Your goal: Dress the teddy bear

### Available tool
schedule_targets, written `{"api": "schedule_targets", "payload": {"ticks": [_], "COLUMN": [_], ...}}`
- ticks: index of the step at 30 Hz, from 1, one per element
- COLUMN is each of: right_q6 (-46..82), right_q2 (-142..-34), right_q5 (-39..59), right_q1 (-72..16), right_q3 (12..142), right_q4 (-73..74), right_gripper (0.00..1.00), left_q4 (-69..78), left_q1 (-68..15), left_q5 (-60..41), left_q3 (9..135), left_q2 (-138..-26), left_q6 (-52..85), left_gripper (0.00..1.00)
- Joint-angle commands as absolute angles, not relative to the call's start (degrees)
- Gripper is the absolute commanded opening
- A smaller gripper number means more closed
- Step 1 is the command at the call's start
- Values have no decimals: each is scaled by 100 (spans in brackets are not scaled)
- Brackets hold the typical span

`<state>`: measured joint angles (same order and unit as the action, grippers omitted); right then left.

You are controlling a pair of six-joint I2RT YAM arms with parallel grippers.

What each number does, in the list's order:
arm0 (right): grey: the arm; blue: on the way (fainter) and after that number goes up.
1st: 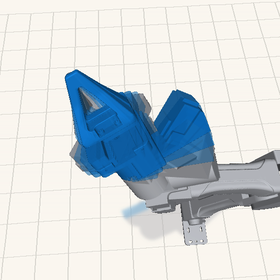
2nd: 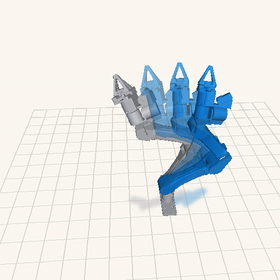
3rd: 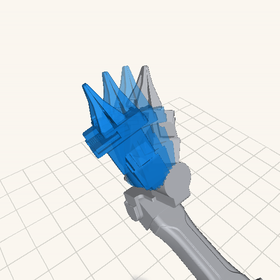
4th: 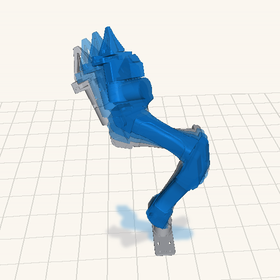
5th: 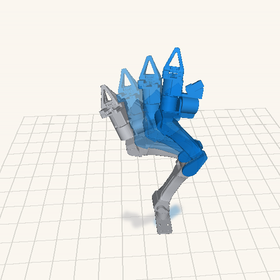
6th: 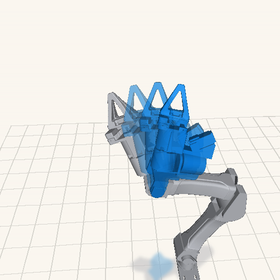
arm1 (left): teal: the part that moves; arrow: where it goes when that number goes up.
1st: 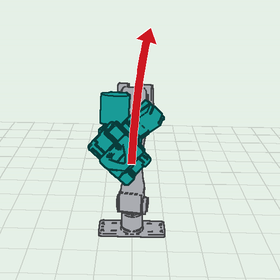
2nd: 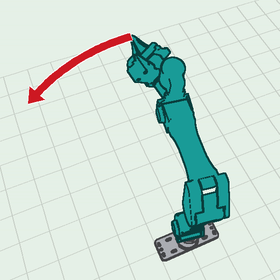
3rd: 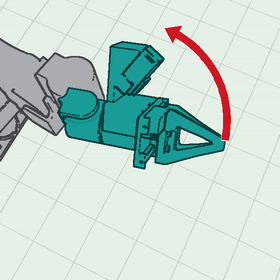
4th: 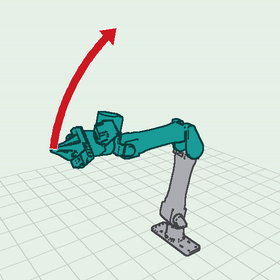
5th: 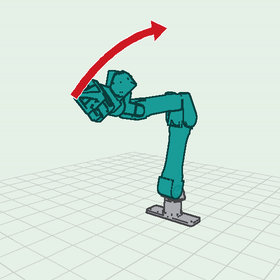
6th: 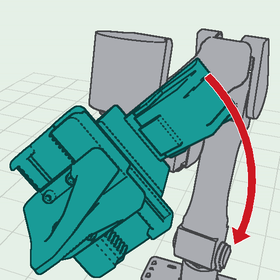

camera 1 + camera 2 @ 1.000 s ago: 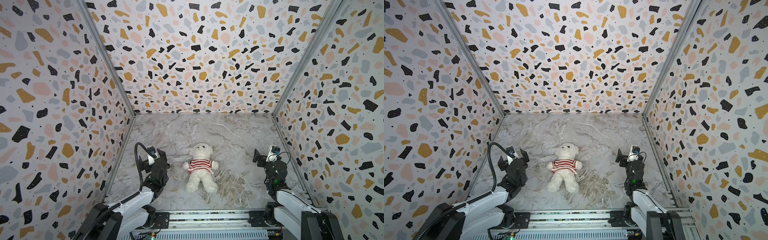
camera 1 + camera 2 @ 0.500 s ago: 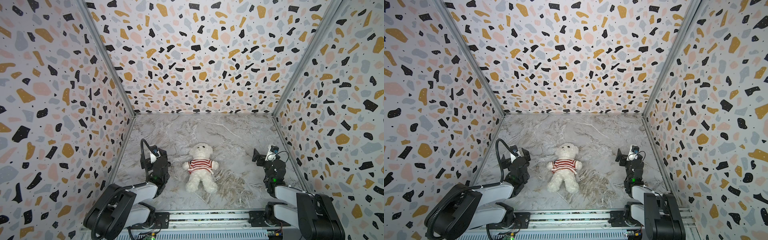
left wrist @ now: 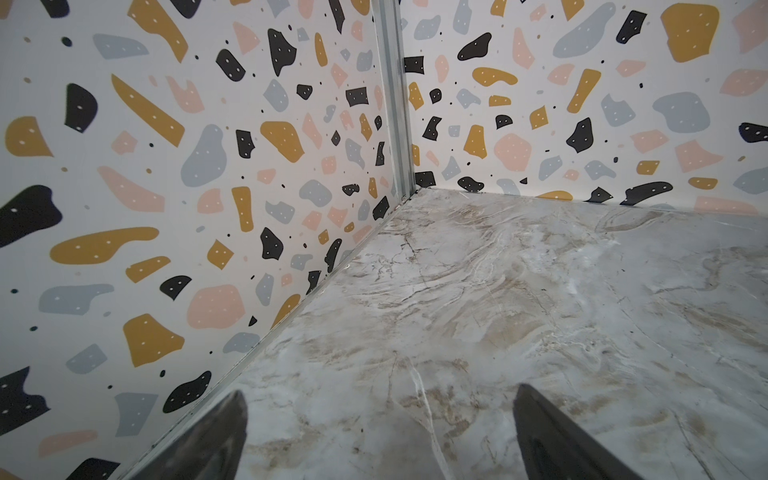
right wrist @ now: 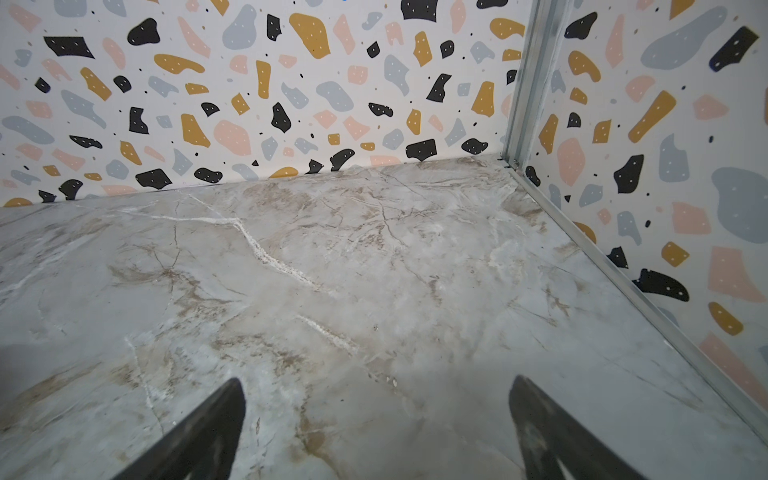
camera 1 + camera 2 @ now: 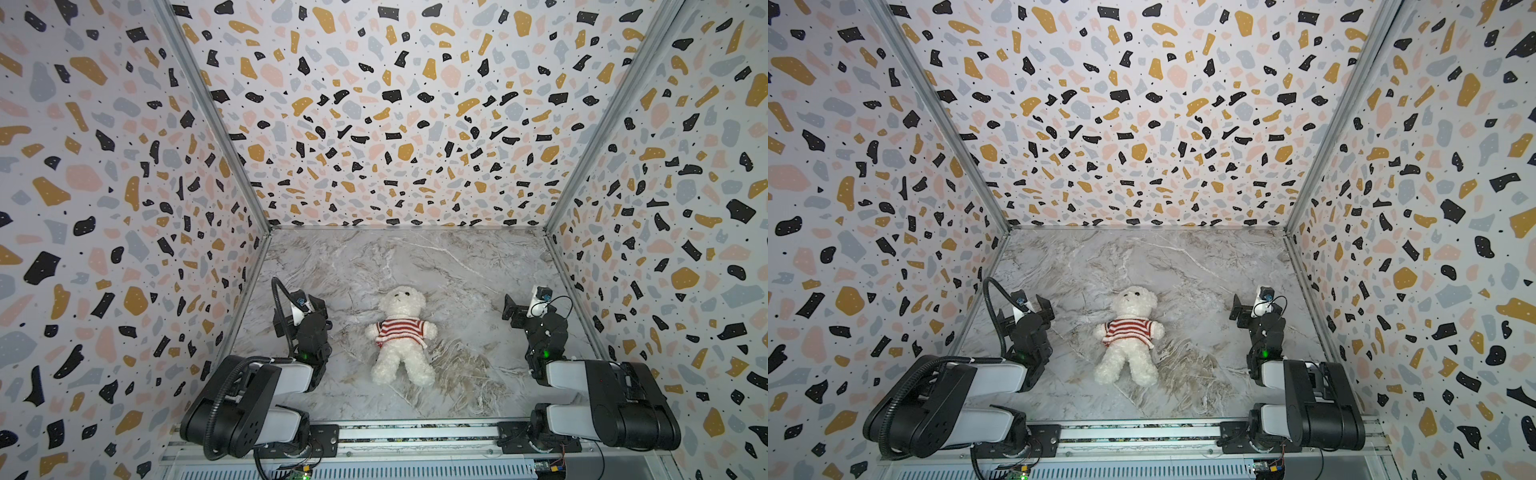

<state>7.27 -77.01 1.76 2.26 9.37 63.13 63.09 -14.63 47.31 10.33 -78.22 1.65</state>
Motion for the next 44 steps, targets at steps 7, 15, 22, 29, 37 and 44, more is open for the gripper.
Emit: {"api": "schedule_targets", "payload": {"ticks": [7, 15, 22, 29, 37, 44], "right_q6": [491, 18, -43, -110, -142, -152], "right_q2": [-8020, -8401, -8572, -8543, -8550, -8539], "right_q5": [464, 521, 308, 65, -31, -25], "right_q1": [237, -114, -243, -378, -435, -448], "right_q3": [1284, 1567, 1295, 1248, 1234, 1221], "right_q4": [6489, 6345, 7001, 7025, 7054, 7066], "right_gripper": [99, 99, 99, 99, 99, 99], "left_q4": [6995, 6908, 6917, 6919, 6917, 6917], "left_q1": [-932, -904, -905, -905, -905, -905], "left_q5": [3441, 3338, 3356, 3354, 3349, 3352], "left_q3": [879, 913, 888, 888, 888, 888], "left_q2": [-7970, -7980, -7950, -7947, -7946, -7946], "left_q6": [363, 366, 371, 369, 370, 375], "left_gripper": [100, 100, 100, 100, 100, 100]}}
